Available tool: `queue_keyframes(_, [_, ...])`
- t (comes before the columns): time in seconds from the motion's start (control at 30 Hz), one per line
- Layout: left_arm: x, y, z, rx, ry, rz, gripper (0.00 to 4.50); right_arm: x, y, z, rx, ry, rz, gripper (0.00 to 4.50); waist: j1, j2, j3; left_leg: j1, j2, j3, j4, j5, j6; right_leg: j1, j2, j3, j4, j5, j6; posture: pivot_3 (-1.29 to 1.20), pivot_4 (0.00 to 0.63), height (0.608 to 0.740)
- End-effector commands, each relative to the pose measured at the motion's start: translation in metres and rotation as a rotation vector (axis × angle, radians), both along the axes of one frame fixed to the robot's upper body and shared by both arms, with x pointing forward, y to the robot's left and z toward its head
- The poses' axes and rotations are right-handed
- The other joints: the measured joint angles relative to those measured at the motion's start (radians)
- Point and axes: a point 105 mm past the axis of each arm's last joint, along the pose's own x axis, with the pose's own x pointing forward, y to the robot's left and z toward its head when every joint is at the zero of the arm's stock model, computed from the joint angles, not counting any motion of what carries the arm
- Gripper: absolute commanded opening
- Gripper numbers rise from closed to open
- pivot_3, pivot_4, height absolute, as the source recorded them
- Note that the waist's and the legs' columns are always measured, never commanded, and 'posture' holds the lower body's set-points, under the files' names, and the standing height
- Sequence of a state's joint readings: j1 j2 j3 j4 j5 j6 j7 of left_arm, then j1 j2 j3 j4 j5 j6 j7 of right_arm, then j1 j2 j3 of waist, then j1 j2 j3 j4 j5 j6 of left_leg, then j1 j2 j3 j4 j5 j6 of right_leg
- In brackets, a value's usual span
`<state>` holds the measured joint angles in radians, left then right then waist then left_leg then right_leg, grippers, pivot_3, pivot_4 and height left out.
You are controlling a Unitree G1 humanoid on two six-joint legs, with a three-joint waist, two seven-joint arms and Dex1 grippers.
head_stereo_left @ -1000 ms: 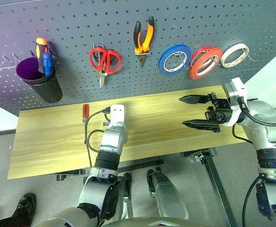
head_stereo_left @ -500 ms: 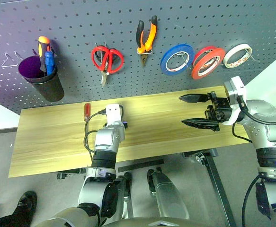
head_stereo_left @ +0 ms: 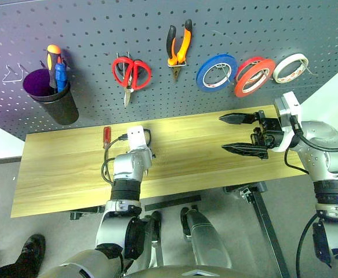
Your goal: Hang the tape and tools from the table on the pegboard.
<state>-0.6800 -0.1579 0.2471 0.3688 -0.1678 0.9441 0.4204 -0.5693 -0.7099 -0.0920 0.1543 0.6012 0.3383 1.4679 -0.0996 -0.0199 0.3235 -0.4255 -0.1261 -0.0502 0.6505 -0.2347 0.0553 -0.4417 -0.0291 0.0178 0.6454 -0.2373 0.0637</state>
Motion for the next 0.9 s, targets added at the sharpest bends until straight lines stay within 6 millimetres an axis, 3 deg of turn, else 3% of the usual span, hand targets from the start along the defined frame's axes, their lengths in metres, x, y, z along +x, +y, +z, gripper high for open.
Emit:
queue_keyframes(0.03, [-0.021,-0.036,-0.027,-0.071,0.134,-0.081,0.85,0.000,-0.002,0.014,0.000,-0.064,-0.006,4.50,0.000,0.000,0.000,0.000,0.000,0.000,0.000,0.000,0.000,0.000,0.000,0.000,0.000,0.000,0.000,-0.32,0.384,0.729])
queue_keyframes(0.57, [-0.020,-0.039,-0.025,-0.061,0.076,-0.136,0.67,0.007,-0.001,0.010,0.027,-0.055,-0.019,4.50,0.000,0.000,0.000,0.000,0.000,0.000,-0.001,0.000,0.000,0.000,0.000,0.000,-0.001,0.000,0.000,-0.30,0.377,0.729])
queue_keyframes(0.7, [-0.017,-0.027,-0.018,0.008,0.011,-0.124,0.63,0.007,-0.001,0.008,0.029,-0.047,-0.011,4.50,0.000,0.000,0.000,0.000,0.000,0.000,-0.001,0.000,0.000,0.000,0.000,0.000,-0.002,0.000,0.000,-0.30,0.371,0.729])
queue_keyframes(0.9, [-0.025,-0.021,-0.011,-0.053,-0.037,-0.162,0.62,0.008,-0.003,0.008,0.037,-0.043,-0.008,4.50,-0.001,0.000,0.001,-0.001,0.000,0.000,-0.003,-0.001,0.001,-0.001,0.000,0.000,-0.005,0.000,0.000,-0.29,0.363,0.729])
